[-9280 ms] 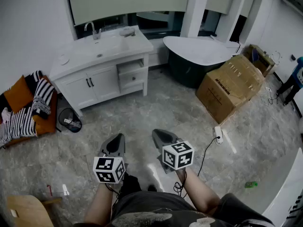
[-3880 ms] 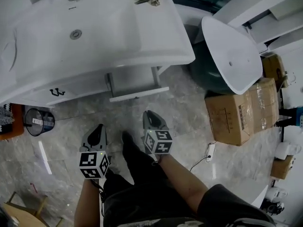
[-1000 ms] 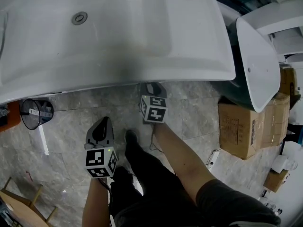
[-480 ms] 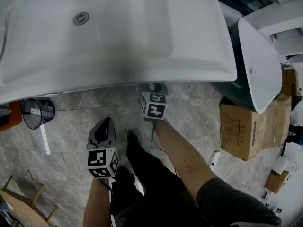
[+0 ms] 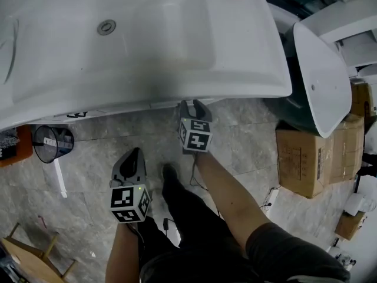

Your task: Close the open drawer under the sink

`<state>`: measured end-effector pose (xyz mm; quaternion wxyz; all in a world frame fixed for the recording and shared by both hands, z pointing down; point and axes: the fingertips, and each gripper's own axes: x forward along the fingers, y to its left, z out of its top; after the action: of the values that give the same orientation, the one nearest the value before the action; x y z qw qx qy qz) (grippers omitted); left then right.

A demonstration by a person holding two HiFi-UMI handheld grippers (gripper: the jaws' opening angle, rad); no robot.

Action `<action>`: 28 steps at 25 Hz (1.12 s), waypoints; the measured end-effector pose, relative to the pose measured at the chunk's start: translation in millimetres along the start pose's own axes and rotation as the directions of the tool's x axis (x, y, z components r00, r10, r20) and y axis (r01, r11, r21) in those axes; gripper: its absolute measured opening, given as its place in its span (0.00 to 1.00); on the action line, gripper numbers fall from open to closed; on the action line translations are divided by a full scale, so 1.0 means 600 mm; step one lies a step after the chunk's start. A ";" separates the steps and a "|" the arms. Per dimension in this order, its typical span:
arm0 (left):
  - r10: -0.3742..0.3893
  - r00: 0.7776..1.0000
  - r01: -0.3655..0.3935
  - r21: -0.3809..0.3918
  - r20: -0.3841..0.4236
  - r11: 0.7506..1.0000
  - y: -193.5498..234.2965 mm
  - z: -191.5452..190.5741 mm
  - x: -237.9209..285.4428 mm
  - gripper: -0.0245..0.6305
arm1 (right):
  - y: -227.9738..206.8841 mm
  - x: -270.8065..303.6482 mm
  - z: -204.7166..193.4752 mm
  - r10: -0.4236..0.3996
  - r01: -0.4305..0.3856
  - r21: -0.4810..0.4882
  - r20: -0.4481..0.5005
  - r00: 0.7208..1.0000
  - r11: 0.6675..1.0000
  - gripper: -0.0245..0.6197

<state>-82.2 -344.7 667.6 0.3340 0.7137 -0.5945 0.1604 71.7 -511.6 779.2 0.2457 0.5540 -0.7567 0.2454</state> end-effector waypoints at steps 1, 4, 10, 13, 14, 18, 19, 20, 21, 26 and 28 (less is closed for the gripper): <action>-0.006 1.000 0.006 0.002 0.002 1.000 0.001 0.002 -0.005 0.06 | 0.000 -0.009 0.001 -0.007 0.007 0.009 0.002 1.000 1.000 0.27; -0.028 1.000 0.028 0.015 0.007 1.000 0.002 0.008 -0.029 0.06 | 0.009 -0.047 0.005 -0.021 0.021 0.022 0.018 1.000 1.000 0.27; -0.090 0.996 0.089 0.060 0.014 0.994 0.008 0.024 -0.098 0.06 | 0.036 -0.148 0.020 -0.051 0.049 0.044 0.058 0.997 0.998 0.27; -0.115 0.993 0.114 0.076 0.014 0.991 0.015 0.030 -0.137 0.06 | 0.052 -0.202 0.031 -0.065 0.061 0.053 0.077 0.995 0.997 0.27; -0.122 0.992 0.120 0.082 0.014 0.989 0.017 0.033 -0.152 0.06 | 0.059 -0.222 0.034 -0.067 0.062 0.056 0.082 0.994 0.996 0.27; -0.157 0.987 0.153 0.104 0.028 0.983 0.021 0.046 -0.215 0.06 | 0.094 -0.305 0.046 -0.073 0.066 0.066 0.108 0.991 0.996 0.24; -0.167 0.985 0.163 0.111 0.032 0.980 0.021 0.050 -0.230 0.06 | 0.103 -0.325 0.049 -0.075 0.068 0.068 0.118 0.990 0.995 0.23; -0.177 0.983 0.172 0.120 0.035 0.978 0.022 0.052 -0.245 0.06 | 0.113 -0.345 0.053 -0.079 0.070 0.072 0.128 0.989 0.995 0.22; -0.187 0.982 0.181 0.129 0.038 0.975 0.022 0.054 -0.260 0.06 | 0.123 -0.365 0.055 -0.082 0.072 0.078 0.137 0.987 0.994 0.20; -0.236 0.970 0.223 0.173 0.055 0.959 0.021 0.058 -0.338 0.06 | 0.170 -0.466 0.053 -0.115 0.093 0.127 0.184 0.976 0.988 0.15; -0.253 0.965 0.238 0.184 0.067 0.954 0.022 0.058 -0.368 0.06 | 0.189 -0.507 0.047 -0.129 0.100 0.145 0.204 0.970 0.984 0.13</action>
<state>-154.0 -205.2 508.3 0.2605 0.8150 -0.4992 0.1369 41.2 -281.2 551.0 0.1393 0.6351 -0.7271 0.2202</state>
